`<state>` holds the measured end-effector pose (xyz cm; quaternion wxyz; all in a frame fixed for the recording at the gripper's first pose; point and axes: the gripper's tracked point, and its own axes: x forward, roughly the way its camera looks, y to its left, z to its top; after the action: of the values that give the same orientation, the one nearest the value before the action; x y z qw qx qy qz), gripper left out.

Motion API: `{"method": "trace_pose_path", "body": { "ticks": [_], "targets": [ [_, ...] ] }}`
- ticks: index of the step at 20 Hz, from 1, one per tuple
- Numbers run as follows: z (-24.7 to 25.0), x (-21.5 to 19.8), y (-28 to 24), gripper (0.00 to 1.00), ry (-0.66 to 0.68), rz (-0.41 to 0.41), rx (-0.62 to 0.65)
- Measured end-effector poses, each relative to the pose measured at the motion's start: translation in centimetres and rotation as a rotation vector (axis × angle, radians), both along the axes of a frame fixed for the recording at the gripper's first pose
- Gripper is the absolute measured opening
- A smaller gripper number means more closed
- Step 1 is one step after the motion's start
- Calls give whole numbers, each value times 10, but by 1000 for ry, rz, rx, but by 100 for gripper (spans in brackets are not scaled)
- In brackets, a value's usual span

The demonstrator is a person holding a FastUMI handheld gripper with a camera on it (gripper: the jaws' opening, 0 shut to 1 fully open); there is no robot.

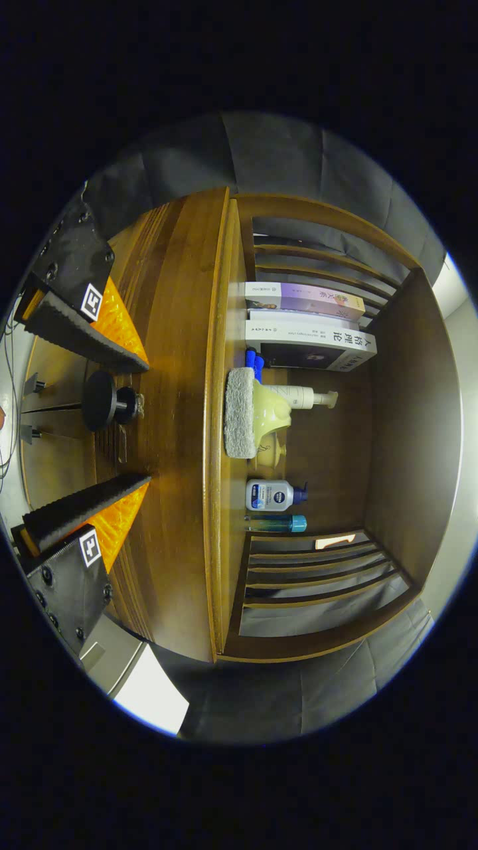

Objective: Pull open the drawer, take out the items inside it, and place them on the countertop above the cabinet.

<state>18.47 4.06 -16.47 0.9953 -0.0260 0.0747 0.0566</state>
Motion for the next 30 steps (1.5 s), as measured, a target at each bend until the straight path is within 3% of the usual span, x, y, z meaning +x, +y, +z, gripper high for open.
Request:
{"method": "trace_pose_path", "body": {
  "ticks": [13,18,26,30],
  "targets": [
    [21,-7,-3,97,-32,-2,17],
    [62,-36,-9,97,-56,-23,13],
    [138,-95,-17,97,-107,-55,111],
    [155,-127,-24,96,-79,-85,75]
  ]
}}
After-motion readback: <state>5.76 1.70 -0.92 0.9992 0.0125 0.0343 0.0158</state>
